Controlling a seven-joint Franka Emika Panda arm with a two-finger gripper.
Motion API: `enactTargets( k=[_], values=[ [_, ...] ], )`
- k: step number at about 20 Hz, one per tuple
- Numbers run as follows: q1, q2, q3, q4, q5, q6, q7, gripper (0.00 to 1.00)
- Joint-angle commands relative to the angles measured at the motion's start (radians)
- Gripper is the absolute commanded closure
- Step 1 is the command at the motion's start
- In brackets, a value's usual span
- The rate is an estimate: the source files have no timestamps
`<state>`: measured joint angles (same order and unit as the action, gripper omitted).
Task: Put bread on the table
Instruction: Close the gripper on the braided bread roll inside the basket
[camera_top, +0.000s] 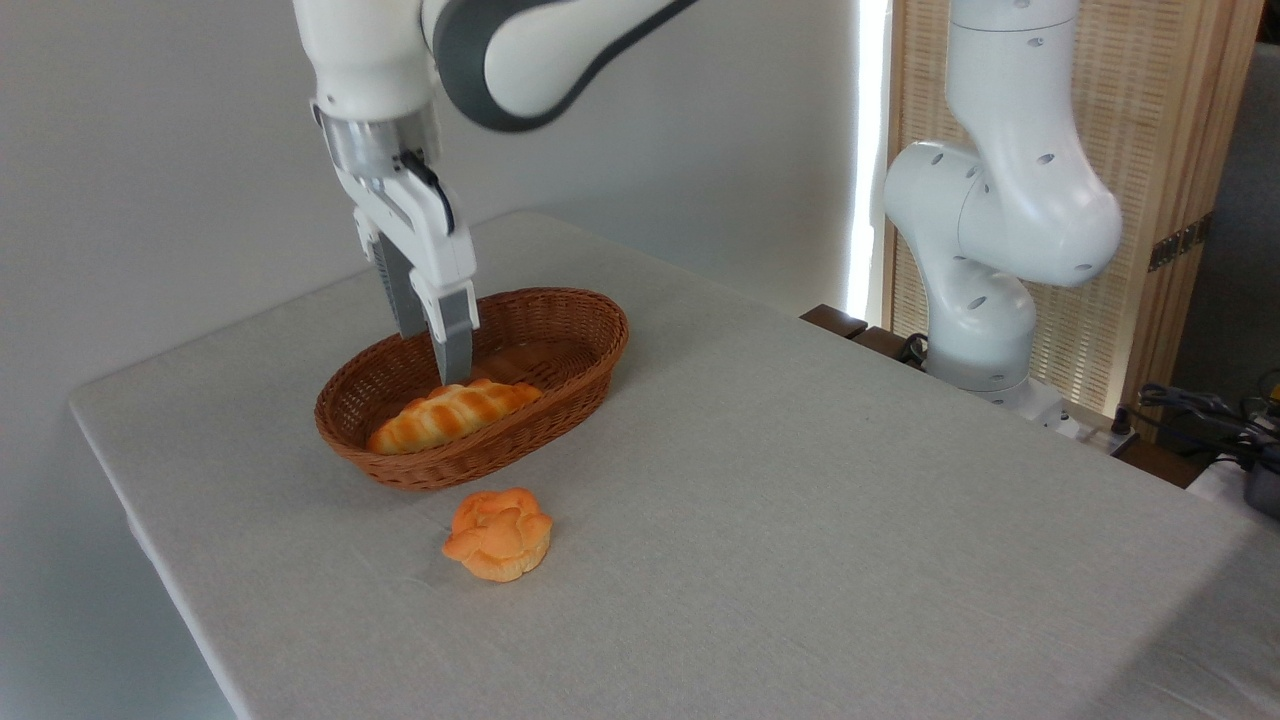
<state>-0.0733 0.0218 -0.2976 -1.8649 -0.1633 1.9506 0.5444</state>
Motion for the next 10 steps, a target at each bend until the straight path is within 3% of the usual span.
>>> enactTargets(
  k=[1,6,10],
  values=[
    [0.006,-0.002,-0.02,-0.088,-0.007,0.095,-0.004,0.0],
    [0.001,0.049,-0.055,-0.155,-0.002,0.223,0.0,0.0],
    [0.001,0.076,-0.069,-0.16,-0.002,0.251,0.003,0.01]
  ],
)
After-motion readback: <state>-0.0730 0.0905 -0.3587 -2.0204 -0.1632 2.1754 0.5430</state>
